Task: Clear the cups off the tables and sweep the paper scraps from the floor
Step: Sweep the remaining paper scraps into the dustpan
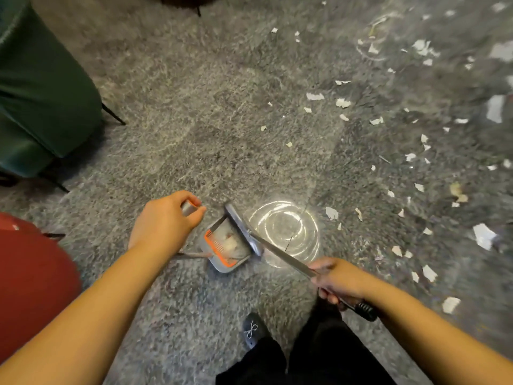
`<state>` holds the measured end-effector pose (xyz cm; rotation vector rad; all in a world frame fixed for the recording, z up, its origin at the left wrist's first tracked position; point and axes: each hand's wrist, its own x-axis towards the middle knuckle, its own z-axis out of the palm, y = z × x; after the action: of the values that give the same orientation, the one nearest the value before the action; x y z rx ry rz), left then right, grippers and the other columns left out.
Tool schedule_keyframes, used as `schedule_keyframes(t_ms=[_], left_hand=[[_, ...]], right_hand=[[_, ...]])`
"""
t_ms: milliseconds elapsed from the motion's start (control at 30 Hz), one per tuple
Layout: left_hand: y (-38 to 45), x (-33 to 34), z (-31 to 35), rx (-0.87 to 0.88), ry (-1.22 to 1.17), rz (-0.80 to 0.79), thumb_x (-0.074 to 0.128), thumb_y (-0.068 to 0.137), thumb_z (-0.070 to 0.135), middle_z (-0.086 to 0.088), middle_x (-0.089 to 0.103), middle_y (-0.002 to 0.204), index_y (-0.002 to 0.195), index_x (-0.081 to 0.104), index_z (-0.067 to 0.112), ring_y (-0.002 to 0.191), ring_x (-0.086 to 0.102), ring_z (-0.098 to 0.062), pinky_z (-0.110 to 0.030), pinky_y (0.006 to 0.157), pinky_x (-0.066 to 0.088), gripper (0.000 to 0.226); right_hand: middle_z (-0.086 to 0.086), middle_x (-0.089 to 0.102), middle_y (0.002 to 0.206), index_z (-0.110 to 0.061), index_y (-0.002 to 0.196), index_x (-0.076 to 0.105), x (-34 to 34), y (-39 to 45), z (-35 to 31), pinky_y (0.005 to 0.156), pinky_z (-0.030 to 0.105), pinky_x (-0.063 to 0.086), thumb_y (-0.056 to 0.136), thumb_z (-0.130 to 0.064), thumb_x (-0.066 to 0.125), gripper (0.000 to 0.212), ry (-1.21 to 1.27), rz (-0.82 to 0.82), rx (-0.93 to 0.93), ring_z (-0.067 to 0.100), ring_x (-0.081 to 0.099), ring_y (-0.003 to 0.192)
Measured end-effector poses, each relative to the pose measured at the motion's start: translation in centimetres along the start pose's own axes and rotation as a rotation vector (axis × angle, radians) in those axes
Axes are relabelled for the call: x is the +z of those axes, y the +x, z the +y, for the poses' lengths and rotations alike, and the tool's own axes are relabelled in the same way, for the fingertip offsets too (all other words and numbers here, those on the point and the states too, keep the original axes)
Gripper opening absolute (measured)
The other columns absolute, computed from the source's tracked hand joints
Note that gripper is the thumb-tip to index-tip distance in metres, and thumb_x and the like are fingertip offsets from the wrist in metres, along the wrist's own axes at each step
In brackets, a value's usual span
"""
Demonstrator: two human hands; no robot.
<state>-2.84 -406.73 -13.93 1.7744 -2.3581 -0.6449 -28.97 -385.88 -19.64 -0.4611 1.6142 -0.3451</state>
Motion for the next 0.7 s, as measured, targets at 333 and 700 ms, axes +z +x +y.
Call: schedule_keyframes(t_ms=[333, 700], left_hand=[[4.8, 5.1, 13.5, 0.272, 0.083, -0.003, 0.071, 0.083, 0.041, -0.003, 0.073, 0.084, 0.096, 0.069, 0.029, 0.080, 0.066, -0.031, -0.029, 0.059, 0.039, 0.018], [12.2, 12.7, 29.0, 0.478, 0.193, -0.188, 0.069, 0.086, 0.043, 0.001, 0.074, 0.089, 0.098, 0.067, 0.028, 0.084, 0.068, -0.028, -0.031, 0.060, 0.044, 0.020]], right_hand=[[0.014, 0.048, 0.058, -0.010, 0.119, 0.048, -12.3, -1.6, 3.2, 0.031, 0.014, 0.029, 0.094, 0.003, 0.051, 0.028, 0.403, 0.269, 0.000, 0.013, 0.039, 0.027], [0.012, 0.047, 0.052, -0.015, 0.099, 0.051, -29.7, -0.1, 8.9, 0.037, 0.017, 0.031, 0.094, 0.000, 0.051, 0.016, 0.426, 0.433, 0.106, 0.017, 0.039, 0.031]])
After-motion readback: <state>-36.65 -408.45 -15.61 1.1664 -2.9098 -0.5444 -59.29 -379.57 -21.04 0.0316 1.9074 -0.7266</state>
